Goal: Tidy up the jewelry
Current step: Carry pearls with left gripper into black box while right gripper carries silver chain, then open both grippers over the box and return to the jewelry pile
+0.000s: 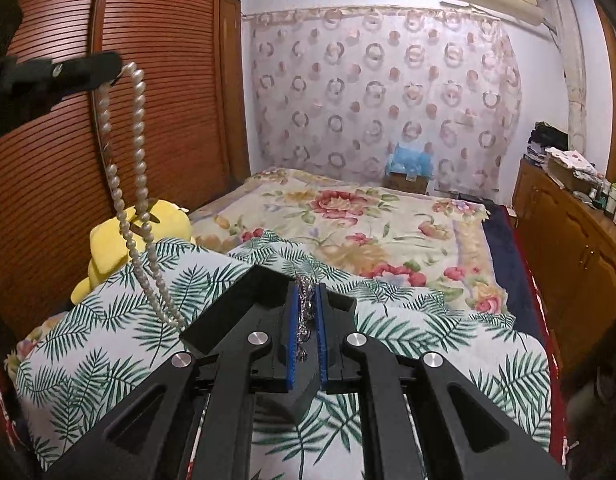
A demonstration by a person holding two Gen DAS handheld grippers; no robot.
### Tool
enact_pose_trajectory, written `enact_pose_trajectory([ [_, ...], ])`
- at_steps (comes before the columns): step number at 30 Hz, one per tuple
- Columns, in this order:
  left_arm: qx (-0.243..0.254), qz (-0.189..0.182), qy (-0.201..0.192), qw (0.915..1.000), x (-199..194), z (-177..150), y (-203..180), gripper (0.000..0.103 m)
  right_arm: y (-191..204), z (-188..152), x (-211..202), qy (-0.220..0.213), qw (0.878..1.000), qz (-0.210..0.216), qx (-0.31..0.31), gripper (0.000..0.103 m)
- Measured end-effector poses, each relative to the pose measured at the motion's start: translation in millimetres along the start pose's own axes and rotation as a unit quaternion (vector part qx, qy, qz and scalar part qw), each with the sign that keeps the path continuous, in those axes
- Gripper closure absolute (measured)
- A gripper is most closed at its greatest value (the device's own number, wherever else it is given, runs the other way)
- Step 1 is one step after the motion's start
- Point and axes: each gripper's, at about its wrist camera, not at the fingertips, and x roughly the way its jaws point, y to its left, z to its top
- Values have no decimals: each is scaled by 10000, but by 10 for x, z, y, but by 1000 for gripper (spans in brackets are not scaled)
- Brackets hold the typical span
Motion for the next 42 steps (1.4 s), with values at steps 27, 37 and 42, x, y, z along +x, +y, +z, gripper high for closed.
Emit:
enact_pose_trajectory([
  [27, -252, -8, 1169, 9928, 808, -778, 234, 96, 81, -283, 751, 563, 9979, 316, -70, 93],
  [37, -248, -24, 1287, 9914, 575, -1013, 168, 96, 151, -284, 631, 478, 9984, 167, -270, 87],
  [42, -194, -43, 1326, 9910, 444, -1152, 91, 96, 168, -343, 326, 332, 9991, 178, -181, 87],
])
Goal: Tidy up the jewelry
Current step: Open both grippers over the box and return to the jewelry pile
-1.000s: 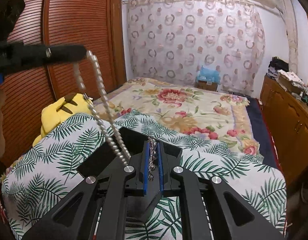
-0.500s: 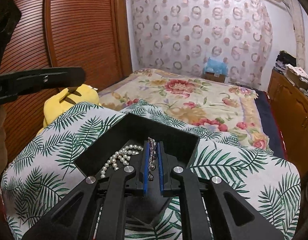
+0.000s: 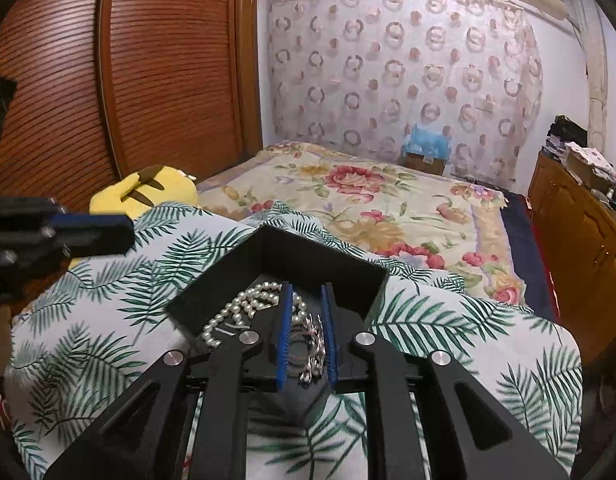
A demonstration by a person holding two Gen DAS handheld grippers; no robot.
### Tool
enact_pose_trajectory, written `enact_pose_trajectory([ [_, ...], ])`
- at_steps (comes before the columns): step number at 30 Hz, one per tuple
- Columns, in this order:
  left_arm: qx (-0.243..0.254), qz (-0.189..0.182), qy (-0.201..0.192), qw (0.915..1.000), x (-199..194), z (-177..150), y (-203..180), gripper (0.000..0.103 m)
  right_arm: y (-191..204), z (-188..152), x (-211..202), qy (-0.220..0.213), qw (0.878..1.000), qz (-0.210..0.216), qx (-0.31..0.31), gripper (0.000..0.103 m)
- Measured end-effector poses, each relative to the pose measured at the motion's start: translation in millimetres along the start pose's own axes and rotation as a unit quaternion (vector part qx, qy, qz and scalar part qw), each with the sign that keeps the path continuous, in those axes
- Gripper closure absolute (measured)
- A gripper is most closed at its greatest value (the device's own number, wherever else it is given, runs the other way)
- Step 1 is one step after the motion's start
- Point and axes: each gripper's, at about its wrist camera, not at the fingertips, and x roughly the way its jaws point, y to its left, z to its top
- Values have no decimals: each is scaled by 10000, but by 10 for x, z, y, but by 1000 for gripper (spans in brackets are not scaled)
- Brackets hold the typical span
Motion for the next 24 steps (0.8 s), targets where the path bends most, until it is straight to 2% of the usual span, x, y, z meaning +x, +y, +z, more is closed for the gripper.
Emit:
enact_pose_trajectory([
  [5, 23, -42, 100, 9999, -63, -238, -47, 96, 113, -226, -324, -29, 9999, 87, 55, 87],
  [15, 50, -87, 299, 9995, -211, -668, -163, 95, 382, -690, -722, 132, 9997, 99, 192, 87],
  [23, 110, -158, 411, 9990, -305, -916, -304, 80, 478, -1037, -925, 296, 9984, 97, 480, 87],
  [24, 106, -183, 430, 9988, -305, -939, -315, 77, 478, -1069, -931, 336, 9980, 81, 526, 82],
])
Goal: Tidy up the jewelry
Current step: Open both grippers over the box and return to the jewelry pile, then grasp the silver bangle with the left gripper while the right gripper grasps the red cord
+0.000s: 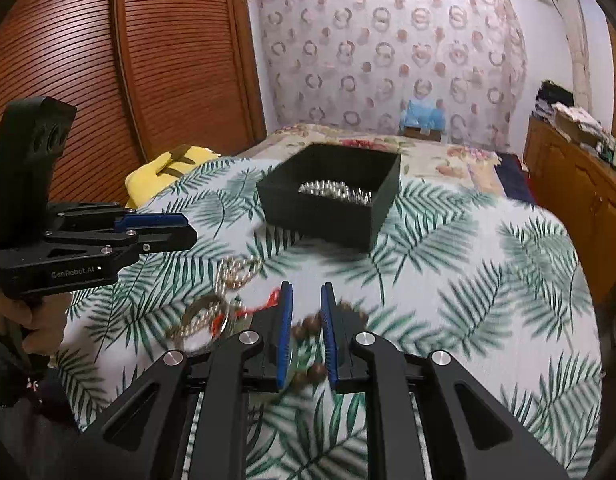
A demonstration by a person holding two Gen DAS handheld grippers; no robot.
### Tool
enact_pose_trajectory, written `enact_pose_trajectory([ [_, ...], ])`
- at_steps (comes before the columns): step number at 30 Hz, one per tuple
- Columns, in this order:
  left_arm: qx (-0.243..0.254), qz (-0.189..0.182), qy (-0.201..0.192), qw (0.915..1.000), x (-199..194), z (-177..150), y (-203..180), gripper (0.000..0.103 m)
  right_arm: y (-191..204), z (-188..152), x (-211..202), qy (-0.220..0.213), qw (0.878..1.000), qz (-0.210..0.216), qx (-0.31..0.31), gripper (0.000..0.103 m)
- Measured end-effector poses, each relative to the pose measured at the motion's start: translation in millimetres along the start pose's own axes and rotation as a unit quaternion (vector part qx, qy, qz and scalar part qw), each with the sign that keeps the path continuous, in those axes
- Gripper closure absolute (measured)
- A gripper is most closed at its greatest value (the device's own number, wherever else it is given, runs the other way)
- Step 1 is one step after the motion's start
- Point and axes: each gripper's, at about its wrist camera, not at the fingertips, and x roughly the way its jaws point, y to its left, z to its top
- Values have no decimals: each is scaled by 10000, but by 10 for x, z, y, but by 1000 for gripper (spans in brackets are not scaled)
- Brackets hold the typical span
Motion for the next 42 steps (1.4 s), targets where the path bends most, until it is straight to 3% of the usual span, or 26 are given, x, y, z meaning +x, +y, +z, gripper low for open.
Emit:
enact_pose_trajectory([
  [1, -2, -23, 26, 10000, 4, -28, -15, 75, 4, -29, -7, 22, 10000, -8, 26, 71],
  [3, 6, -50, 91, 9999, 23, -82, -46, 72, 10, -89, -13, 79, 10000, -1, 49, 65],
  [7, 64, -77, 245, 9996, 85, -165, -100, 60, 13, -211, -22, 185, 9998, -31, 84, 65],
  [15, 140, -185, 488, 9985, 206, -287, -208, 46, -41, -309, -78, 275, 9995, -98, 131, 66],
  [27, 242, -120, 654, 9975, 327, -334, -281, 45, 34, -266, -70, 258, 9996, -31, 50, 65],
  [30, 335, -60, 646, 9973, 326, -341, -303, 47, 52, -251, -61, 262, 9997, -23, 12, 65],
  [32, 398, -26, 641, 9971, 321, -345, -314, 55, 62, -233, -50, 270, 9996, -17, -4, 65],
  [34, 337, -230, 677, 9969, 320, -345, -303, 71, 67, -225, -40, 278, 9996, -21, -28, 65],
  [37, 388, -169, 630, 9971, 292, -348, -321, 77, 75, -218, -20, 295, 9995, -22, -53, 65],
  [42, 290, -169, 587, 9977, 255, -333, -273, 78, 97, -209, 5, 311, 9995, -24, -91, 65],
])
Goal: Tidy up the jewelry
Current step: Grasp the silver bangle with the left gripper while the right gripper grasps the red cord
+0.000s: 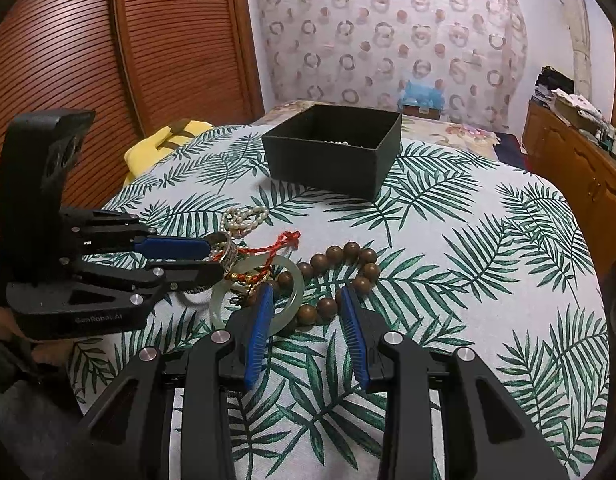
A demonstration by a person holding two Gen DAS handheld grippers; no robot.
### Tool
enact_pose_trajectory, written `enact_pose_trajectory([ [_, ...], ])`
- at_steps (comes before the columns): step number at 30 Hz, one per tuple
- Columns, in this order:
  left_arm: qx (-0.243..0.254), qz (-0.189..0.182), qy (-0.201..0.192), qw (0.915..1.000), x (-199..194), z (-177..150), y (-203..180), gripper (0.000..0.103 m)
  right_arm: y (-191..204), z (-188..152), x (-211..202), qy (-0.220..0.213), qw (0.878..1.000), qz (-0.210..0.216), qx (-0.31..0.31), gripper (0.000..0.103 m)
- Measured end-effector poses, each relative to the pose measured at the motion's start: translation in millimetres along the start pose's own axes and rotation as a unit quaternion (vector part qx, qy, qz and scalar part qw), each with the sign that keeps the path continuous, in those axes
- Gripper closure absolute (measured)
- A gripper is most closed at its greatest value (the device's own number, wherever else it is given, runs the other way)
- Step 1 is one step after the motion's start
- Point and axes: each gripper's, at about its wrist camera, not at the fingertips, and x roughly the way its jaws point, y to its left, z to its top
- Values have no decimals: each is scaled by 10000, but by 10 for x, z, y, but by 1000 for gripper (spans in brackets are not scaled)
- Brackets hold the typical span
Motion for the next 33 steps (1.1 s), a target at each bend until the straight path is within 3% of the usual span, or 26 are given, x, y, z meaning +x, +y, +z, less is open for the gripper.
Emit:
enact_pose_trajectory([
  [2, -16, 26, -45, 10000, -31, 2, 11, 78, 3, 1, 0, 0, 10000, 4, -1, 65],
  [4, -45, 78, -122, 9999, -80, 15, 27, 64, 9, -3, 9, 8, 10000, 12, -2, 65],
  [8, -105, 149, -203, 9996, -122, 41, 93, 54, 25, -4, 22, 27, 10000, 16, -30, 65],
  [10, -148, 178, -143, 9996, -87, 36, 128, 42, 27, -6, 23, 23, 10000, 16, -25, 65],
  [23, -226, 1, 199, 9995, 124, -21, 156, 45, 52, 29, 28, 18, 10000, 50, -79, 65],
  [33, -154, 113, -238, 9995, -160, 25, 150, 45, 170, 186, 111, -15, 9993, 165, -331, 67],
])
